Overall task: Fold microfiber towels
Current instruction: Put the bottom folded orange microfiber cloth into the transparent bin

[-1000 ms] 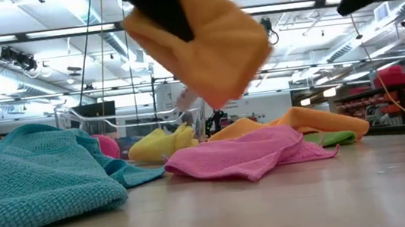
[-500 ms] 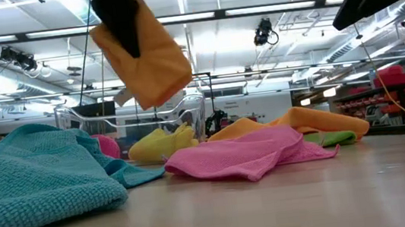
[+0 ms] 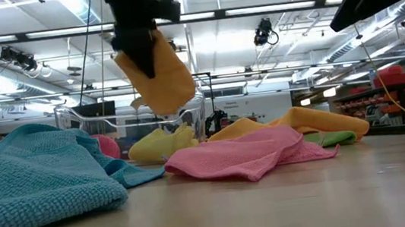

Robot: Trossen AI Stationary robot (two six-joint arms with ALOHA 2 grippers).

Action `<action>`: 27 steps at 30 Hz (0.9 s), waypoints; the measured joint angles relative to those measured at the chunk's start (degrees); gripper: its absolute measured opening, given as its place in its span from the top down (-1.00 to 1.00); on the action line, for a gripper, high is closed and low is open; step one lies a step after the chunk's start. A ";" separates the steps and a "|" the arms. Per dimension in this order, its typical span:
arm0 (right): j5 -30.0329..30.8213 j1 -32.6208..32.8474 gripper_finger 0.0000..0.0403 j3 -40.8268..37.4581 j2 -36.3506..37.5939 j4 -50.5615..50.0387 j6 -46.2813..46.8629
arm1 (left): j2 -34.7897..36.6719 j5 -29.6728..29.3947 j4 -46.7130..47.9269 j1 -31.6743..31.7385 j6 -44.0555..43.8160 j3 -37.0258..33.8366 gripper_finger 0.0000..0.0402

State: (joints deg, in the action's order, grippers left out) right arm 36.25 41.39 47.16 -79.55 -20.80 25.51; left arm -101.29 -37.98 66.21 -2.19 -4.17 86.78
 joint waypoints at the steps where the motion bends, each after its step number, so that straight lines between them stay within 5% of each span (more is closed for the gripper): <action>1: -0.02 0.00 0.02 -0.32 0.00 0.22 0.14 | -0.77 -1.23 0.20 0.06 0.12 -0.02 0.83; 8: 0.37 0.00 0.02 -1.66 0.00 0.66 1.23 | -4.18 -15.36 1.53 0.41 1.07 -0.02 0.86; 15: 0.40 0.00 0.02 -1.66 0.00 3.01 0.07 | -5.54 -18.68 5.23 3.91 -0.67 0.01 0.84; 20: 0.39 -0.01 0.02 -1.66 0.00 3.28 -0.19 | -6.62 -18.46 4.61 6.85 -0.59 0.05 0.84; 27: 0.37 0.00 0.02 -1.64 0.00 4.61 -1.42 | -10.27 -10.35 5.08 6.09 1.15 0.01 0.84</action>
State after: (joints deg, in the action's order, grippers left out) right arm 36.62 41.39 45.52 -79.55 -16.19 24.09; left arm -111.56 -48.33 71.29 3.90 -3.02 86.78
